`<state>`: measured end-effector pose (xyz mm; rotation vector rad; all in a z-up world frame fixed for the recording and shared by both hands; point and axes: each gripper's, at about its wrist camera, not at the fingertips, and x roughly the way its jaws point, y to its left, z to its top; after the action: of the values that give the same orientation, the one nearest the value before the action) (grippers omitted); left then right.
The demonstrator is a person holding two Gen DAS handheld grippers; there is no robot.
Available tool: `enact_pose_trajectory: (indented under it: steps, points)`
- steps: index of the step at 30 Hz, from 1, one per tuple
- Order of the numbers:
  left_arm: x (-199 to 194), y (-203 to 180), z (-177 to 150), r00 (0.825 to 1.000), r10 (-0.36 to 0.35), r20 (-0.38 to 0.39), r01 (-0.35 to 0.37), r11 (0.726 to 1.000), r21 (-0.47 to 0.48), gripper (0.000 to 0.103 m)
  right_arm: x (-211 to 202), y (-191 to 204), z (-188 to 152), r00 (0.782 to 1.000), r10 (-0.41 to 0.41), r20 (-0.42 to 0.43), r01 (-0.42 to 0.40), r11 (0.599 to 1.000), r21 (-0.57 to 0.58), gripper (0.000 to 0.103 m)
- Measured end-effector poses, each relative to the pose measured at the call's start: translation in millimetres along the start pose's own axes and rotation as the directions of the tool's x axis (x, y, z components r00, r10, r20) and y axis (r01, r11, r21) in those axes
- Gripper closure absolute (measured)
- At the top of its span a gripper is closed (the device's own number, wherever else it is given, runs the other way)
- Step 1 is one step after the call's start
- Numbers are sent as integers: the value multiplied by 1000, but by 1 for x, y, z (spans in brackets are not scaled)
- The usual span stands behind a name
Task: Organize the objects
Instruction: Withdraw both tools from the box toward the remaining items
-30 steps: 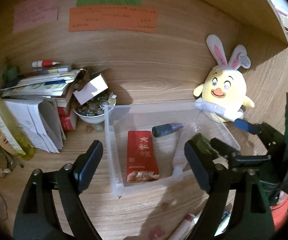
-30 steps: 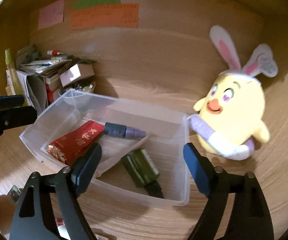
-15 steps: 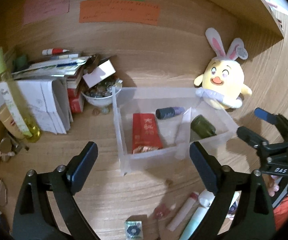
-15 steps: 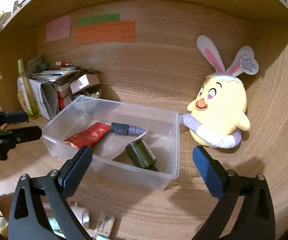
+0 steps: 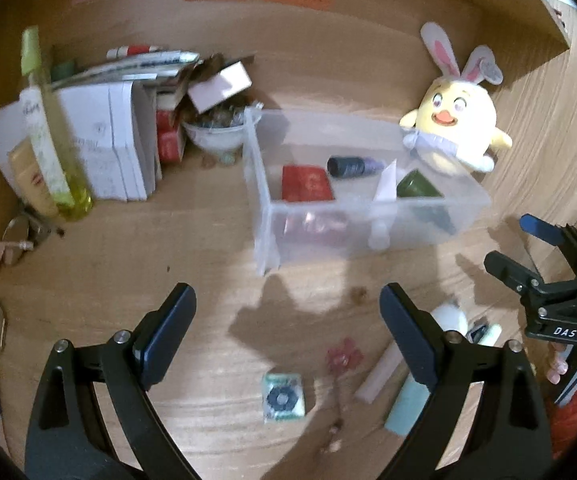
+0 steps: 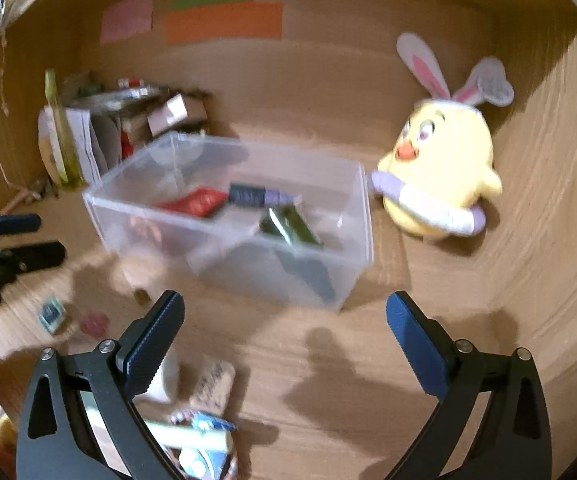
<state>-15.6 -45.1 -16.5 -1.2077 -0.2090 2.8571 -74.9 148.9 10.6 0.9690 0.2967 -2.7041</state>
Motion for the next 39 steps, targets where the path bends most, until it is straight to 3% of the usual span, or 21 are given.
enact_pose_trajectory:
  steps: [6,10,13,17,20,25,32,39]
  points:
    - [0,4,-16,1000,11,-6,-11,999,-33,9,18,-10,-25,992,42,-117,-35,997,68,4]
    - [4,4,-26,1000,7,-21,-8,998,-57,9,22,-11,-32,987,68,-143,-57,995,77,4]
    - [7,3,-33,999,16,-44,-18,999,-48,11,24,-4,-33,984,85,-156,-77,995,58,13]
    - [11,6,-42,997,16,-79,-20,998,-51,23,29,8,-33,977,100,-186,-99,995,16,28]
    - [12,9,-48,994,20,-105,-25,998,-50,27,33,17,-35,973,105,-205,-108,994,-2,39]
    - [9,16,-53,993,28,-111,-34,998,-46,27,36,26,-38,971,92,-222,-101,995,-28,48]
    - [8,20,-54,994,16,-107,-20,999,-37,38,34,29,-38,970,117,-215,-124,992,-20,66]
    - [7,12,-55,994,-2,-105,2,1000,-2,54,35,29,-38,970,137,-202,-138,990,9,77]
